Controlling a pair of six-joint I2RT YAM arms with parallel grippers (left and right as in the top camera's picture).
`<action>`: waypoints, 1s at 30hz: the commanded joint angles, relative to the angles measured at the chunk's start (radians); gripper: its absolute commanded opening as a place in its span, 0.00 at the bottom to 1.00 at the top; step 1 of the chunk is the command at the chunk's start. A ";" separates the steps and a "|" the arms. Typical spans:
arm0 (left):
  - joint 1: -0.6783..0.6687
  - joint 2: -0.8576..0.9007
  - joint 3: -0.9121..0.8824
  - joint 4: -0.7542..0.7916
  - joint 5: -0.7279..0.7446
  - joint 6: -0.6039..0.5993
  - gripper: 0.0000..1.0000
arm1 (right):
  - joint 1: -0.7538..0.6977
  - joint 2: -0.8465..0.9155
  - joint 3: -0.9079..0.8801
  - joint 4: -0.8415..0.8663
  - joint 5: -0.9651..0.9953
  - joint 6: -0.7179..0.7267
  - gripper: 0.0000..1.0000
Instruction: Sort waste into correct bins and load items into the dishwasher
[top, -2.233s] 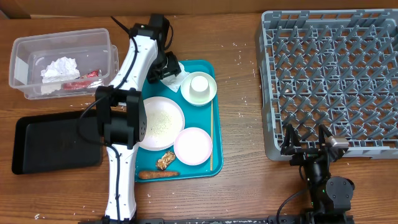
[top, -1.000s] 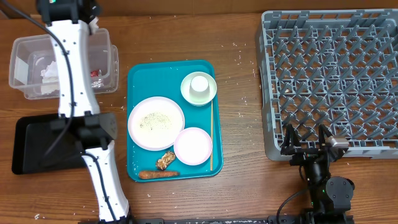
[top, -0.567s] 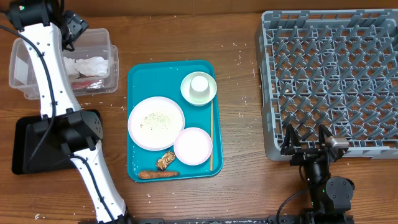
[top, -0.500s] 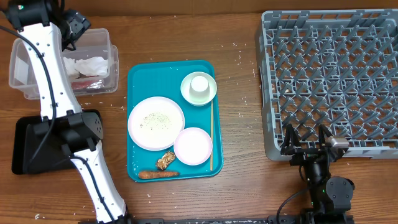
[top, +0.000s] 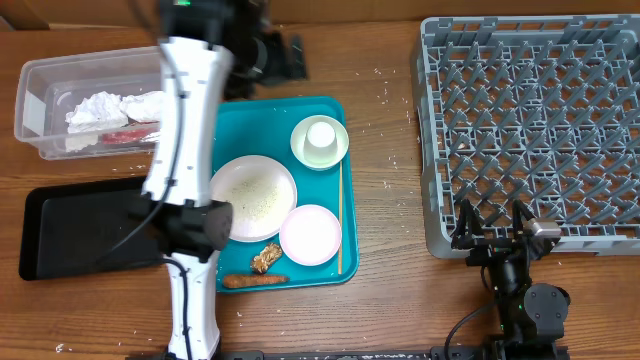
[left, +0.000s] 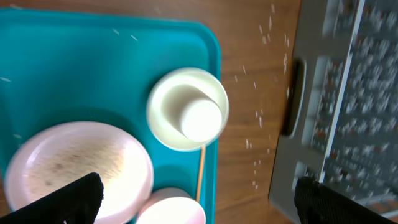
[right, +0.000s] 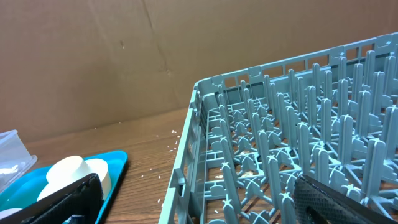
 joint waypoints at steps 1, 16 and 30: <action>-0.090 0.002 -0.088 -0.003 -0.060 0.035 1.00 | 0.006 -0.008 -0.010 0.006 0.010 -0.007 1.00; -0.150 -0.098 -0.116 -0.003 0.045 0.164 1.00 | 0.006 -0.008 -0.010 0.006 0.010 -0.007 1.00; -0.137 -0.492 -0.368 -0.003 -0.204 0.156 1.00 | 0.006 -0.008 -0.010 0.006 0.010 -0.007 1.00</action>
